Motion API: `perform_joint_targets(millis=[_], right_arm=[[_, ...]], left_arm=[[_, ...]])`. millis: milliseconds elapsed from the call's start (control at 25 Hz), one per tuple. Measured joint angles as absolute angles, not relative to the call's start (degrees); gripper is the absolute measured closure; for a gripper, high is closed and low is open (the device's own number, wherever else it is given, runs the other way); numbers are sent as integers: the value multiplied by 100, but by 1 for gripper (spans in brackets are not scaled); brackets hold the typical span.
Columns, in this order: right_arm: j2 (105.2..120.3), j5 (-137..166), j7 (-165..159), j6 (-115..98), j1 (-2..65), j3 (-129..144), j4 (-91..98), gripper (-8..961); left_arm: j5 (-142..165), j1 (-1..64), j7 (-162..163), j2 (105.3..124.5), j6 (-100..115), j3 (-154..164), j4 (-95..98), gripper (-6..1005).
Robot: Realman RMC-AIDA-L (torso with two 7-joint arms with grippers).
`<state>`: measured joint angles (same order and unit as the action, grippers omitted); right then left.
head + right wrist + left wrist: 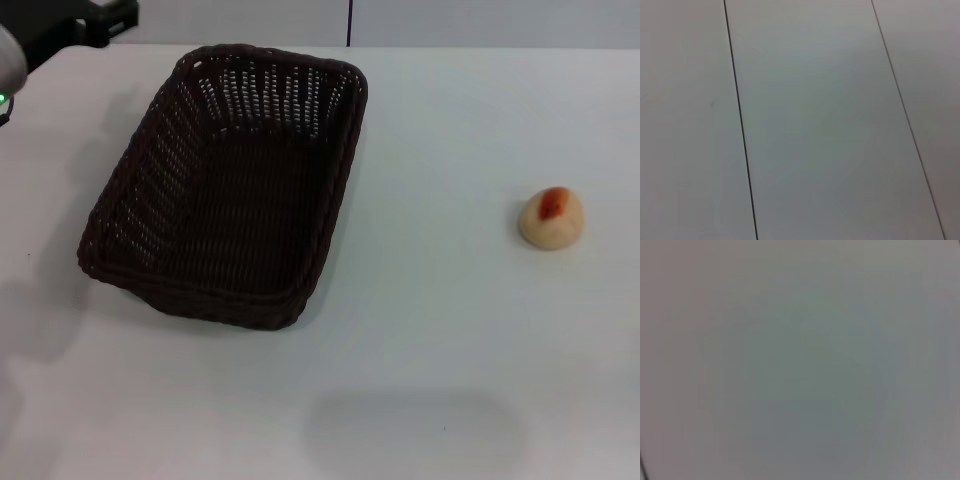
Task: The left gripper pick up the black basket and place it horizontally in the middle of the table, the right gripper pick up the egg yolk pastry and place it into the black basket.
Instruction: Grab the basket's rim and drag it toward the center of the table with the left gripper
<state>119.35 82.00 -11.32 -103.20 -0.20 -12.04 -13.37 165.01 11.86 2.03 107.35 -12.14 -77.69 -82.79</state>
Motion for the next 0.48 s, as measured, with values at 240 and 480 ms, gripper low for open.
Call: perform_joint_targets(millis=[240,480], right_arm=[[11935,8200,-1136,-10275,-28,-1204,-1319,120],[11935,8200,-1135,-10257,-59,-1197,-1293,120]], left_arm=[[16260,1502,-1479,11593,-4193,-8831,-9582,185],[15691,1877,-2134,11776,-5484,-9375,-9791,190]])
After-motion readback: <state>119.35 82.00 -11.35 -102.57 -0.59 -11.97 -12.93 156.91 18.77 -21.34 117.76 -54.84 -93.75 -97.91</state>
